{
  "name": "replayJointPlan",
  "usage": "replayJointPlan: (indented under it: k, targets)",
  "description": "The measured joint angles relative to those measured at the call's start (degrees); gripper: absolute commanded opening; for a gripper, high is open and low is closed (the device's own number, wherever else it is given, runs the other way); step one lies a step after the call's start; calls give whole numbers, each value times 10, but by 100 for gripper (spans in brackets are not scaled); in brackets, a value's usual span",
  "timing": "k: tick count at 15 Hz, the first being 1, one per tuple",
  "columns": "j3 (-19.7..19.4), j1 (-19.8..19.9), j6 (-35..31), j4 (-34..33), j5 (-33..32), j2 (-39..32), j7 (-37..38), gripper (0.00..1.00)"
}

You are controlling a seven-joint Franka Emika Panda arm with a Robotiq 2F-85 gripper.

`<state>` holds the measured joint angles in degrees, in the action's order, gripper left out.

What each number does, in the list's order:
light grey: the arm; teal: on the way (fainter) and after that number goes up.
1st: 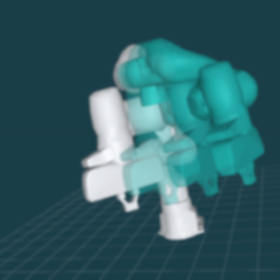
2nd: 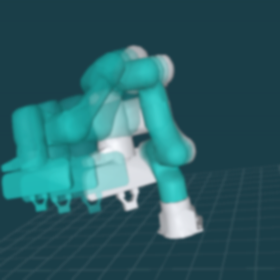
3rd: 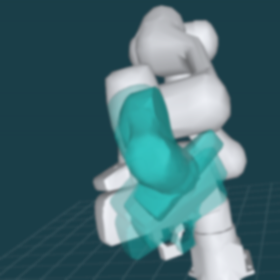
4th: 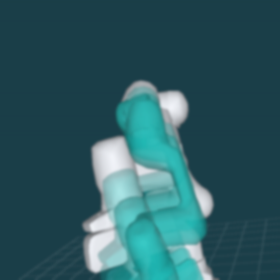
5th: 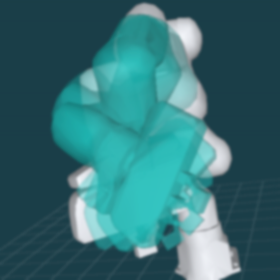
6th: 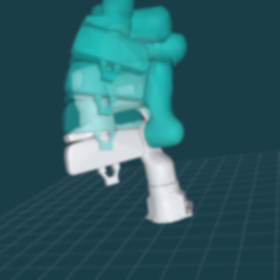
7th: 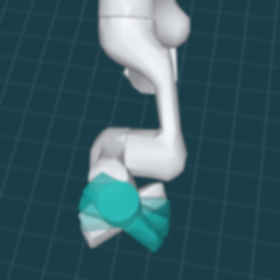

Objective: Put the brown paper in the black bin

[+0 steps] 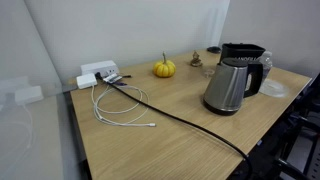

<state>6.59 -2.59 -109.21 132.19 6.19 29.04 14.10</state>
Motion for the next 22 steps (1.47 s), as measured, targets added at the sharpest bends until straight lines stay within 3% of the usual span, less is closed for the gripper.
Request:
replayJointPlan:
  k: [6, 9, 15, 19, 22]
  targets:
    - [0, 1, -7, 0, -1, -1, 10, 100]
    - [1, 11, -70, 0, -21, -19, 62, 100]
    - [-3, 68, -205, -33, -82, -128, 181, 100]
    - [-29, 91, -222, -103, -95, -228, 246, 100]
    - [-33, 89, -219, -131, -94, -253, 261, 100]
